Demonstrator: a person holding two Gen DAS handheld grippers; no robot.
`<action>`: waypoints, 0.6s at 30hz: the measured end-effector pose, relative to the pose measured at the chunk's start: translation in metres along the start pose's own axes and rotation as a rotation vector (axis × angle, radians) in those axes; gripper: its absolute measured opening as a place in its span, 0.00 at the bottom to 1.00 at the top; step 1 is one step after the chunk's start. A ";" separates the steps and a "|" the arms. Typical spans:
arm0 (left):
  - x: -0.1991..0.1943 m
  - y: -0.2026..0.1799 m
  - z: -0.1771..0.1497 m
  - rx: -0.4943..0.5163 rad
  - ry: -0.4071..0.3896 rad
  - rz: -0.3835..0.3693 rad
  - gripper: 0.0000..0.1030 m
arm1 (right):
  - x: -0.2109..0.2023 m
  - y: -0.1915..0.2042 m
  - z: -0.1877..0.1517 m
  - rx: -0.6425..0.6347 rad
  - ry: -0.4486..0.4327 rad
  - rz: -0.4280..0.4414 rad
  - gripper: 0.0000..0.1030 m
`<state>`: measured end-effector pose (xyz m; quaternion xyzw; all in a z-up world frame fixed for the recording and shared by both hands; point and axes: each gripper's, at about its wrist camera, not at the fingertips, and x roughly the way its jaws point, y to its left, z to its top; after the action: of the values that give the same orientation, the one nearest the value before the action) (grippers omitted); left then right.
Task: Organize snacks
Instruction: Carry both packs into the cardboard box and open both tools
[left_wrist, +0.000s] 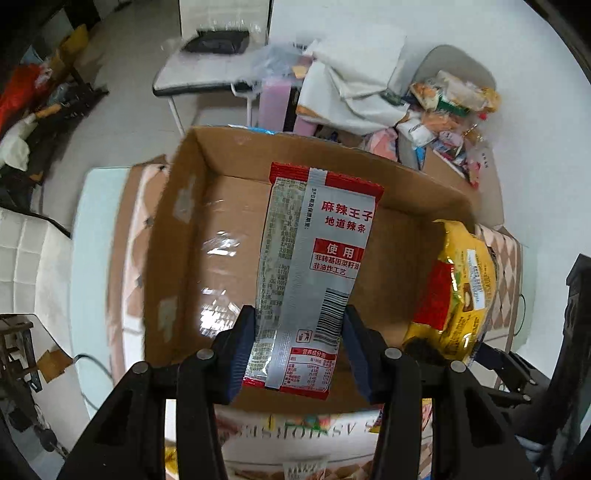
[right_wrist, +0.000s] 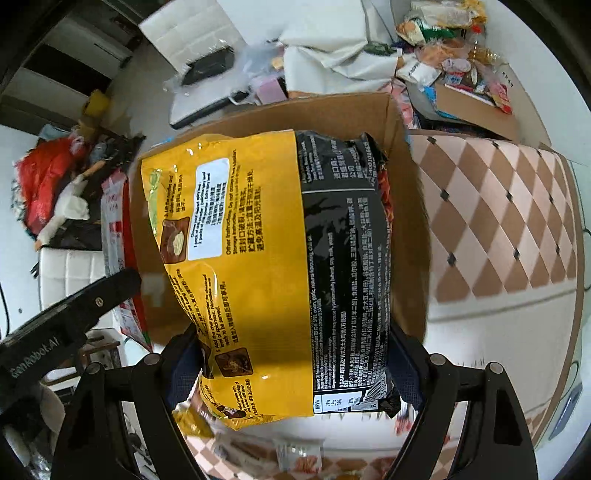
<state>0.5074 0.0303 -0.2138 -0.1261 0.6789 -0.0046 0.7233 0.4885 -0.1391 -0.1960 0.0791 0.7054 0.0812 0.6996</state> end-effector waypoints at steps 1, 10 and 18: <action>0.012 0.002 0.009 -0.006 0.027 -0.008 0.43 | 0.013 0.007 0.012 0.005 0.014 -0.010 0.85; 0.083 0.010 0.045 -0.027 0.175 -0.037 0.43 | 0.101 0.007 0.079 0.020 0.102 -0.091 0.85; 0.104 0.002 0.049 -0.014 0.214 -0.010 0.45 | 0.123 0.018 0.081 -0.001 0.143 -0.117 0.85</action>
<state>0.5634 0.0228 -0.3137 -0.1334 0.7516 -0.0168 0.6458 0.5679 -0.0940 -0.3124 0.0315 0.7571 0.0462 0.6509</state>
